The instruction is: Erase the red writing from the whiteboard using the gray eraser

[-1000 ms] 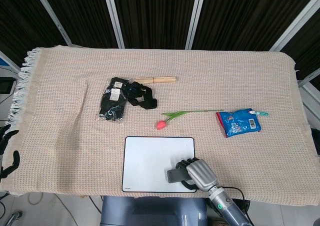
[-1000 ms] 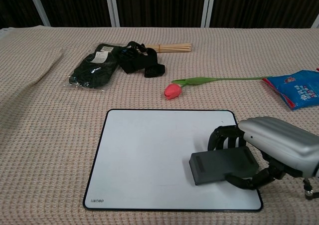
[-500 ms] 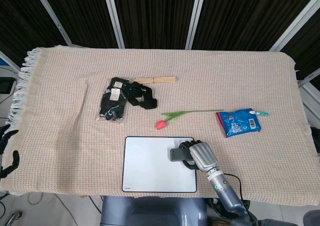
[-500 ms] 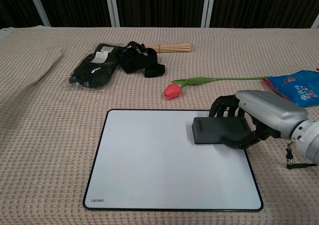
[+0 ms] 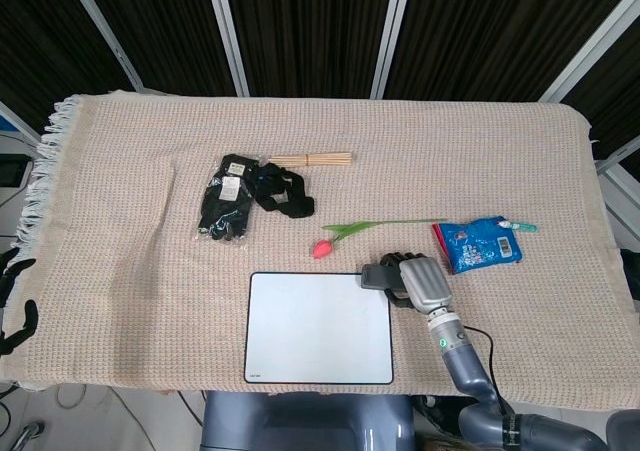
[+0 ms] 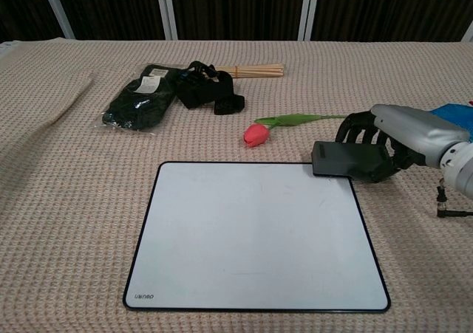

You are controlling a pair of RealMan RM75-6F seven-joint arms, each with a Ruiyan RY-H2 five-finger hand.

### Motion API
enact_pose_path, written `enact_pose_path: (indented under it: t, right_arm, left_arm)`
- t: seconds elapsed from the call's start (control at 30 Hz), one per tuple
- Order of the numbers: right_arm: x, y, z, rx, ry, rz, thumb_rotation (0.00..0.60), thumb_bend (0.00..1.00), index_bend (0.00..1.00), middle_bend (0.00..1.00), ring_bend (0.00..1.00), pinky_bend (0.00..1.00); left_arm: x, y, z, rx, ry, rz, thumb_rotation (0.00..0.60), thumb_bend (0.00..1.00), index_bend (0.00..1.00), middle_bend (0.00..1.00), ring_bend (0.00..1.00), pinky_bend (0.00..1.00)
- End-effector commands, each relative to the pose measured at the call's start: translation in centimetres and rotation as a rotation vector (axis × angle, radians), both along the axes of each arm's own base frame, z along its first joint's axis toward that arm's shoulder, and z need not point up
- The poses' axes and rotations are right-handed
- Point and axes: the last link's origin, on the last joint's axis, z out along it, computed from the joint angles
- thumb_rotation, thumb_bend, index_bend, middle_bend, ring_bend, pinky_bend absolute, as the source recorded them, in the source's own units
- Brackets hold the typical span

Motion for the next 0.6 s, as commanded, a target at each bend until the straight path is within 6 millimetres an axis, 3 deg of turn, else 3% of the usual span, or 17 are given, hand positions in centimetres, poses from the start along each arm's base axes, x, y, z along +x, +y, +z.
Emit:
enact_pose_path:
  t: [0.03,0.27,0.6]
  right_arm:
    - [-0.3,0.1,1.2,-0.012,-0.014,-0.002,0.6,0.52,0.54,0.5,0.5,0.44]
    - [-2.0,1.0,3.4,-0.02,-0.005,-0.013,0.6,0.52,0.54,0.49,0.49,0.43]
    - [-4.8,2.4,4.8,0.035,0.03,0.01,0.6,0.48,0.54,0.45,0.45,0.4]
  left_arm:
    - [0.0,0.0,0.0,0.0,0.0,0.0,0.6,0.56,0.19,0.05,0.03,0.1]
    - [0.1,0.0,-0.1,-0.001,0.002,-0.002,0.6,0.56,0.19,0.05,0.03,0.1]
    - [0.3,-0.1,-0.3,-0.001,0.006,-0.004,0.6,0.56,0.18,0.05,0.03,0.1]
